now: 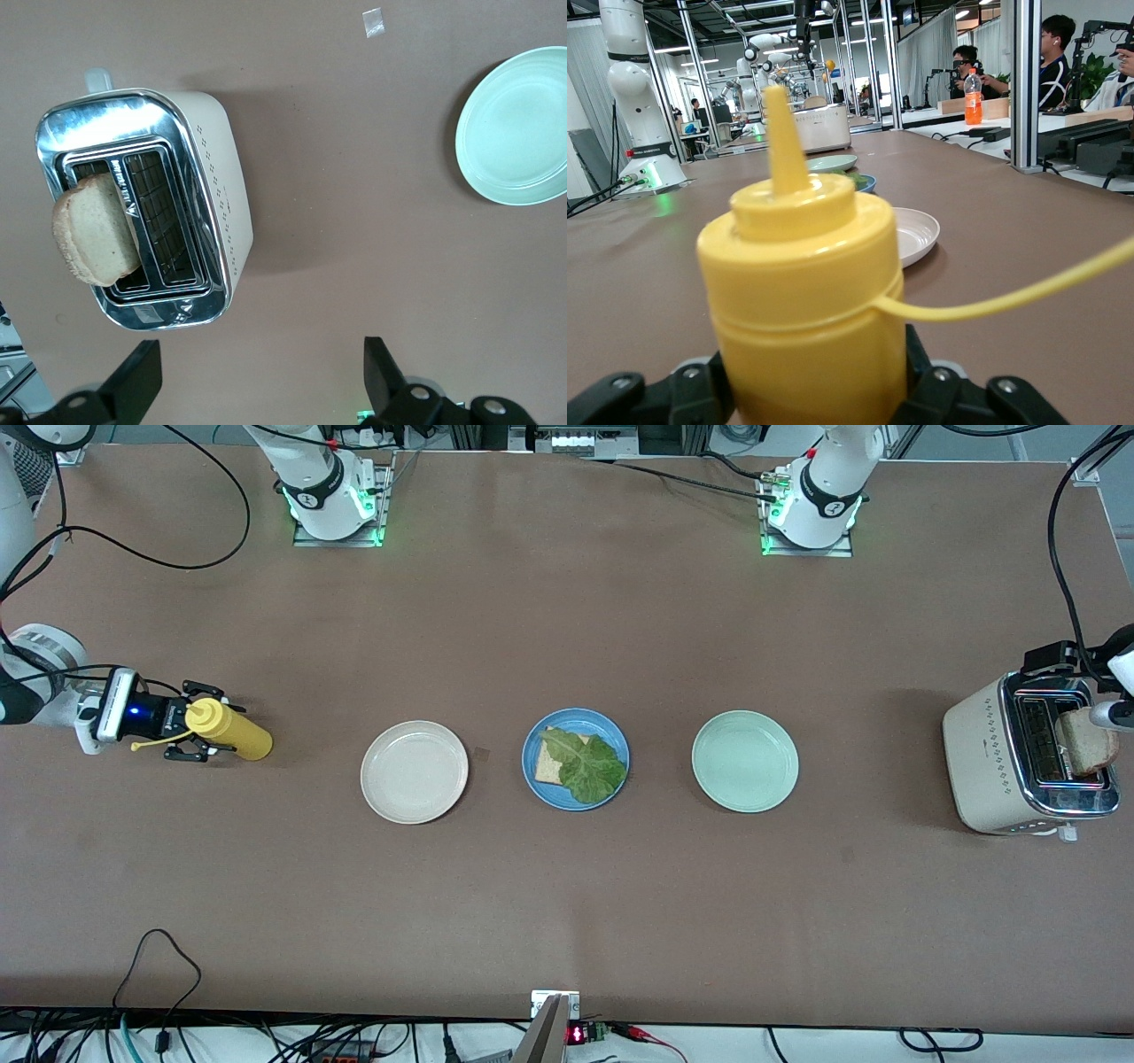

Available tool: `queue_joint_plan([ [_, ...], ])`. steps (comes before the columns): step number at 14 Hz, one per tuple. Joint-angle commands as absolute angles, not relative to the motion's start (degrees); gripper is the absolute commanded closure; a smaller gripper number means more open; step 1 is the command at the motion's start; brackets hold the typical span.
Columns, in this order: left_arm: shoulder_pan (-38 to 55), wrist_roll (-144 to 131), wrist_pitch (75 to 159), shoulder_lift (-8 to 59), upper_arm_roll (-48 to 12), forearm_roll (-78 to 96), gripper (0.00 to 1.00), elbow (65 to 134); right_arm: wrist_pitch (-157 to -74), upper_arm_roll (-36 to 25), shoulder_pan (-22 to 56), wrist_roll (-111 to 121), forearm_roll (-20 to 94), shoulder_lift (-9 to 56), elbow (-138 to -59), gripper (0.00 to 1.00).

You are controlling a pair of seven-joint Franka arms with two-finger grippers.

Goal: Make sandwich in blue plate with both arms
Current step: 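Grasp the yellow squeeze bottle with the right gripper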

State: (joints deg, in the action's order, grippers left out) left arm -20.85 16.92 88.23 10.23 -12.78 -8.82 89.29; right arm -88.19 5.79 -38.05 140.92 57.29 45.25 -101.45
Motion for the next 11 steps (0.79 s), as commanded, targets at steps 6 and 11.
queue_joint_plan([
  [6,-21.18,16.70,86.92,9.84,-12.83,-8.17,0.00,87.98,-91.04,5.80,-37.10,135.91,56.35,37.64,-101.43,0.73],
  [11,-21.18,16.79,86.92,9.84,-12.83,-8.17,0.00,87.98,-99.73,5.71,-28.85,115.60,45.73,28.05,-100.20,0.73],
])
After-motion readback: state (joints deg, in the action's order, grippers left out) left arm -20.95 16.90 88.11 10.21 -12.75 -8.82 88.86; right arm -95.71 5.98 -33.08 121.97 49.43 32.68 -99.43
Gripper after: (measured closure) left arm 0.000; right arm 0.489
